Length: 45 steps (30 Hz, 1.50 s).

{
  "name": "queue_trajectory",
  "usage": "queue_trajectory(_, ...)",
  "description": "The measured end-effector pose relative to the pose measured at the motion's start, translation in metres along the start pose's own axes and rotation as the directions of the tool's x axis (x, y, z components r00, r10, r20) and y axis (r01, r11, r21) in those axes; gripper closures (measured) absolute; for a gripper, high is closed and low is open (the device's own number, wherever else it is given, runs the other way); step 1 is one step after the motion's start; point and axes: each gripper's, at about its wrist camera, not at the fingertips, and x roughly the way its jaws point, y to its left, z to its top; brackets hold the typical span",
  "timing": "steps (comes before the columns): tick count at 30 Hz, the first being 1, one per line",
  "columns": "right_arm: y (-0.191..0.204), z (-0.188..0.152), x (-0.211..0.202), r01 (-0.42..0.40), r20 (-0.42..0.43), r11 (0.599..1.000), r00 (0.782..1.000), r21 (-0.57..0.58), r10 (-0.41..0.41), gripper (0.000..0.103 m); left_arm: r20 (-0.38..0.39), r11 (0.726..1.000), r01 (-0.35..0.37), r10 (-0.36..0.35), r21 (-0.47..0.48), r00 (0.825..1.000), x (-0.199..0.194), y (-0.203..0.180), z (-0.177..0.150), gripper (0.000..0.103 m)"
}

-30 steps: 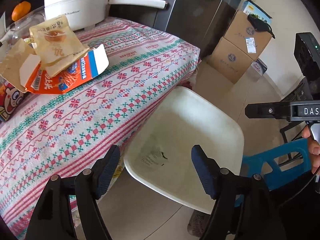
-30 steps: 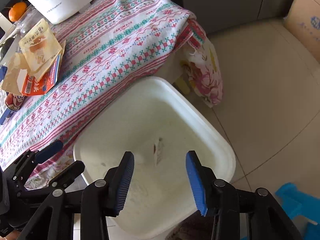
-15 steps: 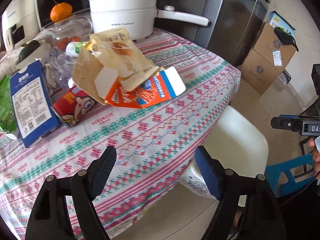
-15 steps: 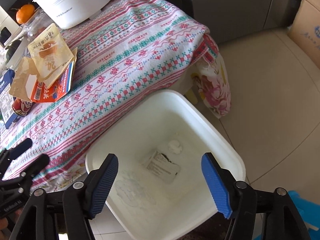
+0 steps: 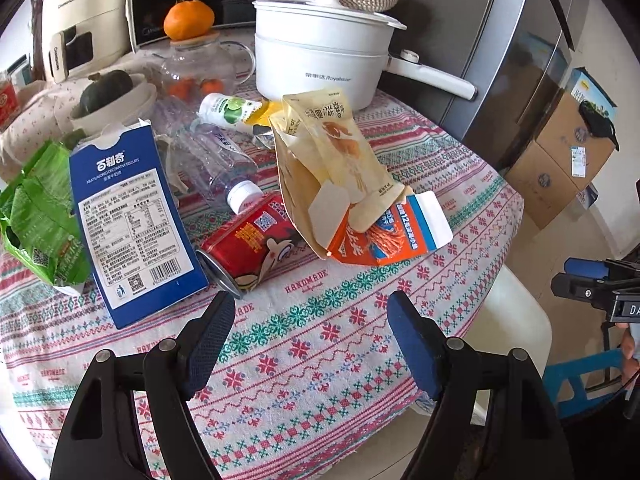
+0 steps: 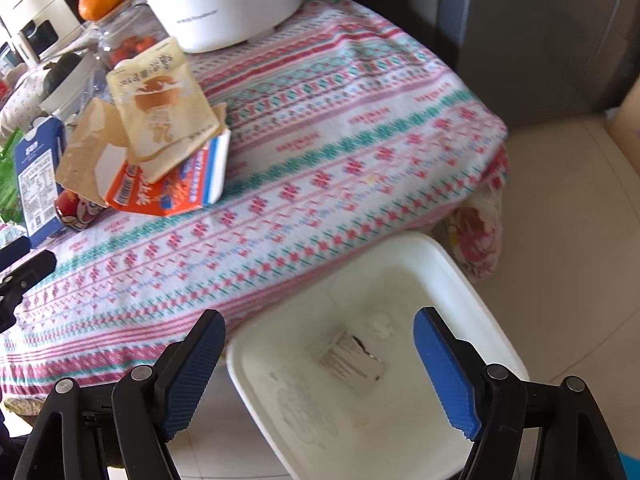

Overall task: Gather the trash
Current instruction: 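Close the left gripper on the orange-and-white carton flap, then grasp the yellow snack pouch with the right gripper while the left gripper holds the carton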

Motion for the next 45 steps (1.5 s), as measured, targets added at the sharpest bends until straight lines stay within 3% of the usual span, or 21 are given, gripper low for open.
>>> queue_trajectory(6,0.024,0.015,0.01,-0.022,-0.004,1.0,1.0,-0.018,0.022,0.021,0.084,0.995,0.015,-0.006,-0.101,0.996,0.011,0.015,0.014,0.039)
queue_trajectory(9,0.03,0.021,0.016,-0.023,-0.01,1.0,1.0,-0.017,0.023,0.021,0.111,0.994,0.016,-0.004,-0.107,0.994,0.019,0.013,0.024,0.048)
queue_trajectory(11,0.033,0.024,0.019,-0.022,-0.013,1.0,1.0,-0.014,0.022,0.021,0.109,0.995,0.006,0.006,-0.101,0.994,0.027,0.01,0.029,0.054)
queue_trajectory(18,0.039,0.033,0.027,0.002,-0.019,1.0,1.0,-0.019,-0.002,0.021,0.064,0.994,-0.031,0.038,-0.109,0.997,0.053,0.009,0.038,0.09)
queue_trajectory(21,0.043,0.033,0.029,0.004,-0.024,1.0,1.0,-0.031,-0.005,0.021,0.075,0.996,-0.032,0.038,-0.081,0.996,0.052,0.001,0.039,0.1)
queue_trajectory(32,0.045,0.028,0.027,0.02,-0.011,0.999,1.0,-0.042,-0.021,0.021,0.056,0.997,0.039,-0.036,-0.061,0.998,0.011,-0.007,0.021,0.103)
queue_trajectory(39,0.051,0.035,0.03,-0.01,0.017,1.0,1.0,-0.008,0.01,0.021,0.008,0.996,0.042,-0.042,-0.08,0.999,-0.02,0.012,-0.011,0.103)
queue_trajectory(45,0.079,0.043,0.048,-0.065,0.005,0.998,0.998,-0.006,0.065,0.021,0.006,0.996,0.019,-0.018,-0.086,1.0,-0.045,0.032,-0.034,0.103)
